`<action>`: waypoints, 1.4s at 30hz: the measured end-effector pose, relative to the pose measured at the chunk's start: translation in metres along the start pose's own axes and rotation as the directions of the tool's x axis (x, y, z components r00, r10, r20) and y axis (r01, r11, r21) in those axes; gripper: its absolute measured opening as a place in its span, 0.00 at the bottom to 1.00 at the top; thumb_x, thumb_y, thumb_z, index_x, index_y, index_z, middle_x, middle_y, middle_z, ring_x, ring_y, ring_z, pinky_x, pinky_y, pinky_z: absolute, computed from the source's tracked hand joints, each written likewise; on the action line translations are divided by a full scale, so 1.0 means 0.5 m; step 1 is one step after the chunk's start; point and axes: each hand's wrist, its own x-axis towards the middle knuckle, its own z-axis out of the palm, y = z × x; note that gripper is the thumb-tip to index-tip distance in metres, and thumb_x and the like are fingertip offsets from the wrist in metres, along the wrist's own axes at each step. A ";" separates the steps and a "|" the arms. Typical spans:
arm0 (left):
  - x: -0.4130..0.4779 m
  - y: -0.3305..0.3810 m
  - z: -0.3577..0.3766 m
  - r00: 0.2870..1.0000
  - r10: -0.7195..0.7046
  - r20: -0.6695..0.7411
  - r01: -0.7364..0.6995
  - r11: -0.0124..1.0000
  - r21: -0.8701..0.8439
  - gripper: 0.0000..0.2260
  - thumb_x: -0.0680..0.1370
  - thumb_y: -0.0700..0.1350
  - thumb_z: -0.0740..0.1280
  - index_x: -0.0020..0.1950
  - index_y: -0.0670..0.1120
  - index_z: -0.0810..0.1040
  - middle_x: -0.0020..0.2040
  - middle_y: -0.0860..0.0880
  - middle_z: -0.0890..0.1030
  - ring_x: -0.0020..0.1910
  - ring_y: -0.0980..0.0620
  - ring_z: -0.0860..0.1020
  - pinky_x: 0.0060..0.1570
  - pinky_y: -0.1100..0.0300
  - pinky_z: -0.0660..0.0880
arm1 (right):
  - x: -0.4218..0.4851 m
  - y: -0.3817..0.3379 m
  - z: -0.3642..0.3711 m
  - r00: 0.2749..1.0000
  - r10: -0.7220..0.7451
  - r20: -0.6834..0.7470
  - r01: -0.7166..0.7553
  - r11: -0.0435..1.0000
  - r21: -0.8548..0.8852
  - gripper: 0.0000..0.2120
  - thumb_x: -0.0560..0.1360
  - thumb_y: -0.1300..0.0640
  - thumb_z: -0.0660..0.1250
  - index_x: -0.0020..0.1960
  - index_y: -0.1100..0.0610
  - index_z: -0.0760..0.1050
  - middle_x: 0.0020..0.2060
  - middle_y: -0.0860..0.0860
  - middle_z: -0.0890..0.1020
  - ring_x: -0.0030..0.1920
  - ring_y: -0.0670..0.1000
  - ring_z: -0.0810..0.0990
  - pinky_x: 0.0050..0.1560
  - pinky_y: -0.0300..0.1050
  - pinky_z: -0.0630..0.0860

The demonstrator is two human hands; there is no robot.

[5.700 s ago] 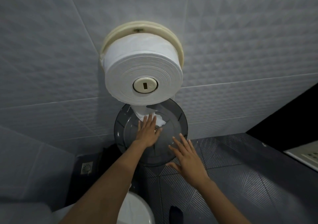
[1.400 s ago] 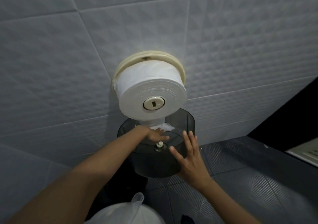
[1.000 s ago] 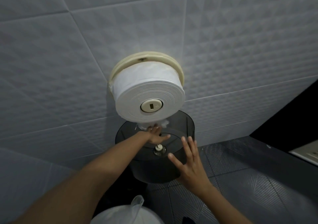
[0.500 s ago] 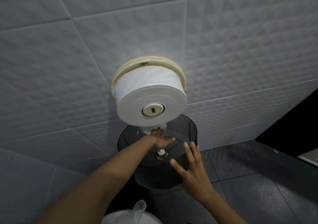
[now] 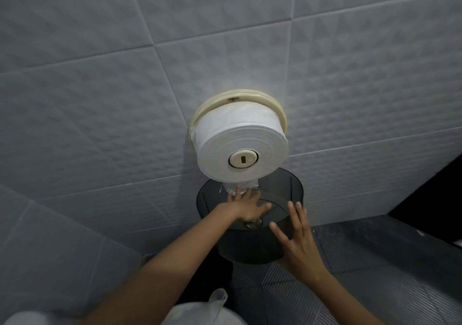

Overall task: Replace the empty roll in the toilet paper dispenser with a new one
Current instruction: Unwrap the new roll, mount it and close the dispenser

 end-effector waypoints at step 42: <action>-0.168 -0.140 -0.167 0.647 -0.010 -0.762 -0.379 0.863 -0.333 0.40 0.77 0.53 0.66 0.77 0.59 0.40 0.79 0.45 0.38 0.78 0.46 0.39 0.77 0.45 0.47 | 0.401 0.072 -0.150 0.915 0.390 0.103 -0.403 0.870 0.284 0.34 0.73 0.40 0.65 0.74 0.41 0.55 0.76 0.57 0.56 0.76 0.58 0.55 0.71 0.61 0.62</action>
